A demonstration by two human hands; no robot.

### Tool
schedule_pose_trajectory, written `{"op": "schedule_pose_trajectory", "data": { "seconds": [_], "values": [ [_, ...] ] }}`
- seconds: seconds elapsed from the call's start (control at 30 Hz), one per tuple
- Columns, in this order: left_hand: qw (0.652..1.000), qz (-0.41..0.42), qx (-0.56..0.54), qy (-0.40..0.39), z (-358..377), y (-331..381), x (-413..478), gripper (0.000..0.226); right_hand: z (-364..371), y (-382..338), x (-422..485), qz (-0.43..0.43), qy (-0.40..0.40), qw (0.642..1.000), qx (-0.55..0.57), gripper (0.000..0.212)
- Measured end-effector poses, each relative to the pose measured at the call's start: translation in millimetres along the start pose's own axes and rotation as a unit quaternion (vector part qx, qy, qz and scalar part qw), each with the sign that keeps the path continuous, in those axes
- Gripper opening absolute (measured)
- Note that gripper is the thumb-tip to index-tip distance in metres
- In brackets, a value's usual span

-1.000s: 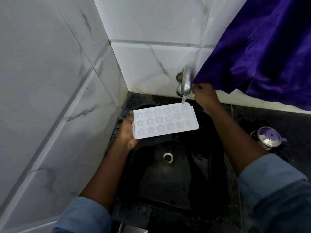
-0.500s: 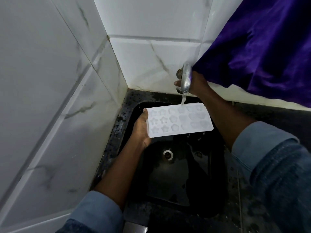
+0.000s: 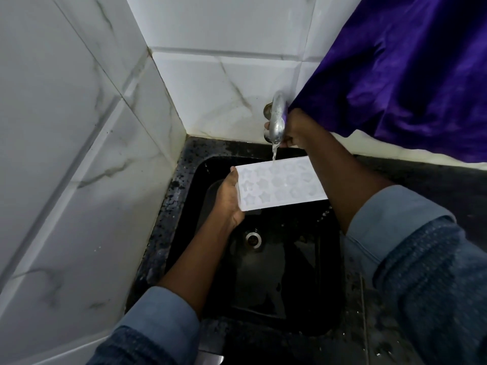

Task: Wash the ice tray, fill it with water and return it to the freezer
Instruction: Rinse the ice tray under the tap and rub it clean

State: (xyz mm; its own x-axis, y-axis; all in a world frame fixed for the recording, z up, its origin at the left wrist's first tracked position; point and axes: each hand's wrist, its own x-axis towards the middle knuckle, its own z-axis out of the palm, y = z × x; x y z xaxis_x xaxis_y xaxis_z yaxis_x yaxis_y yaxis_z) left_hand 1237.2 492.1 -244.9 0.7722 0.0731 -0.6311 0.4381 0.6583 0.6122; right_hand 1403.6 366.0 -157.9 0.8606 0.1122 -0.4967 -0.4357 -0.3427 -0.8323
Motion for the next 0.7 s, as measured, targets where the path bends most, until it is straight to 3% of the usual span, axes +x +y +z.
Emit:
{"op": "schedule_pose_trajectory", "data": {
  "seconds": [0.17, 0.3, 0.4, 0.5, 0.7],
  "values": [
    [1.0, 0.002, -0.013, -0.007, -9, 3, -8, 0.066, -5, 2, -1, 0.022, -0.025, 0.999, -0.014, 0.03],
    [1.0, 0.003, -0.015, -0.015, -24, 4, -21, 0.066, -21, 10, -16, -0.059, -0.027, 0.993, -0.102, 0.018],
    [1.0, 0.0, -0.007, -0.023, -34, 6, -33, 0.067, -46, 24, -42, -0.129, -0.035, 0.98, -0.147, 0.019],
    [1.0, 0.005, 0.001, -0.028, -44, 6, -45, 0.066, -63, 55, -74, -0.197, 0.024, 0.966, -0.164, 0.023],
    [0.999, 0.014, -0.009, -0.028, -63, 0, -73, 0.06, -68, 136, -145, -0.257, 0.051, 0.942, -0.211, 0.031]
  ]
}}
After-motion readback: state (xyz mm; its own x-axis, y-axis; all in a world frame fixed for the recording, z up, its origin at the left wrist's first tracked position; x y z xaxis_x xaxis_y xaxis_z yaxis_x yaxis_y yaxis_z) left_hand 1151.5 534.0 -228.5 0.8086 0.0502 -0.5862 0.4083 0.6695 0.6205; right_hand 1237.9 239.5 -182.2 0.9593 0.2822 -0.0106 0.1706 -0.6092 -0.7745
